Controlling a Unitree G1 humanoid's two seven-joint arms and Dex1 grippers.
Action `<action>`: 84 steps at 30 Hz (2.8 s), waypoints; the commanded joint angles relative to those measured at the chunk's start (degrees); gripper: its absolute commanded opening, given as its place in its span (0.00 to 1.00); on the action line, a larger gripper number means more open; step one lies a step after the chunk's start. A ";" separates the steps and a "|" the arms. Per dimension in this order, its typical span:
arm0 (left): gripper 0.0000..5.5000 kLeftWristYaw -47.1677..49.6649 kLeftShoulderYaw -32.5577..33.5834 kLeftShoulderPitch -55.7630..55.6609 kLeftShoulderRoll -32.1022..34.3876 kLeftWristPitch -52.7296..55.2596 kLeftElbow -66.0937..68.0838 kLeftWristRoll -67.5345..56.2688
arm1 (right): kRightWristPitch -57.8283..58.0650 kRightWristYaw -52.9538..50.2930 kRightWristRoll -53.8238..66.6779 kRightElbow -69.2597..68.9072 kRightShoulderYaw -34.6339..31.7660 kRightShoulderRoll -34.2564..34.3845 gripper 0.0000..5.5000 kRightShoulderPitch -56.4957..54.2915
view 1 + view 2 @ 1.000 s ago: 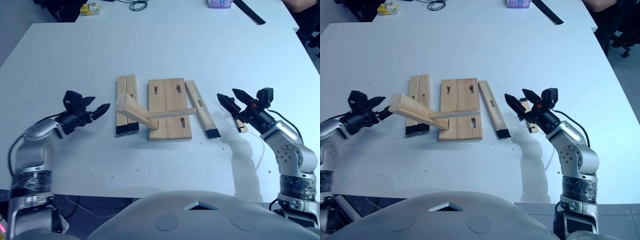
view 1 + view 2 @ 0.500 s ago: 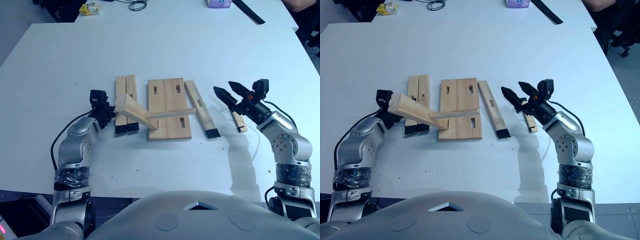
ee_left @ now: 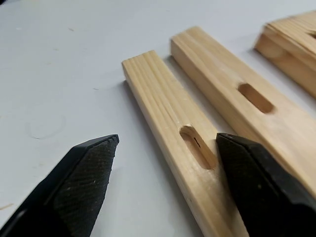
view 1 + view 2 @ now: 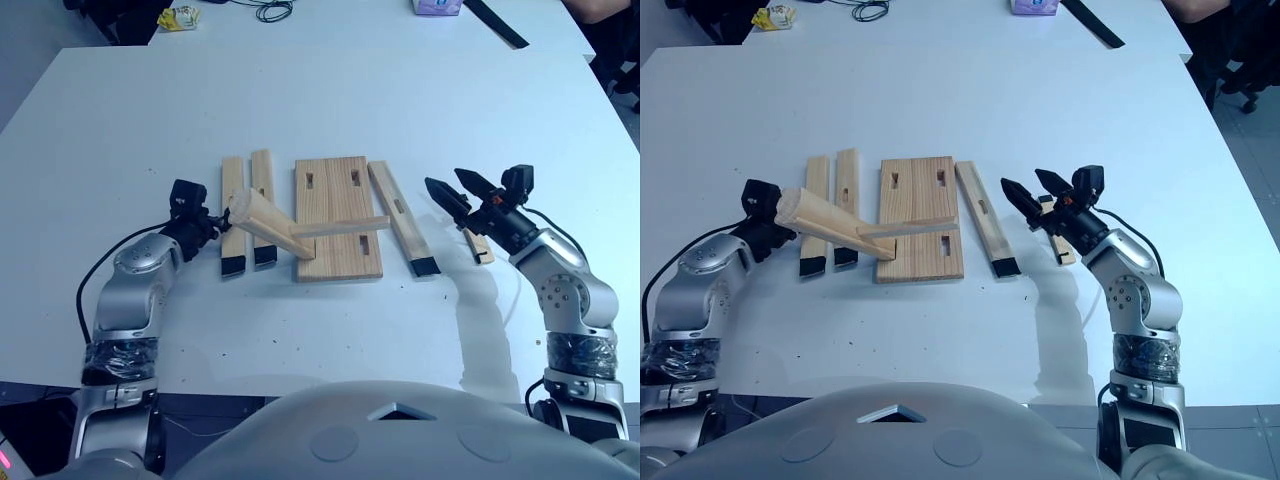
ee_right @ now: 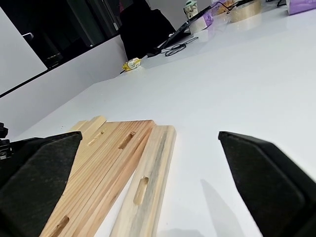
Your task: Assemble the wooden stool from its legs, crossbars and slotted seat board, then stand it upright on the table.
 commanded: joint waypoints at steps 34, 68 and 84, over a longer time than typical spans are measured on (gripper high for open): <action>0.67 24.22 5.43 -0.60 -14.64 34.36 -18.95 0.44 | -0.13 -1.88 0.07 -3.74 -0.67 1.28 0.93 3.27; 0.37 17.19 26.76 -26.21 -12.57 18.88 -1.94 -11.73 | 0.67 -6.87 3.61 -3.94 -4.07 2.50 0.93 -6.15; 0.37 -28.14 16.02 -27.61 -2.52 6.87 3.30 -30.34 | 12.84 0.88 10.08 4.42 6.36 1.84 0.93 -42.76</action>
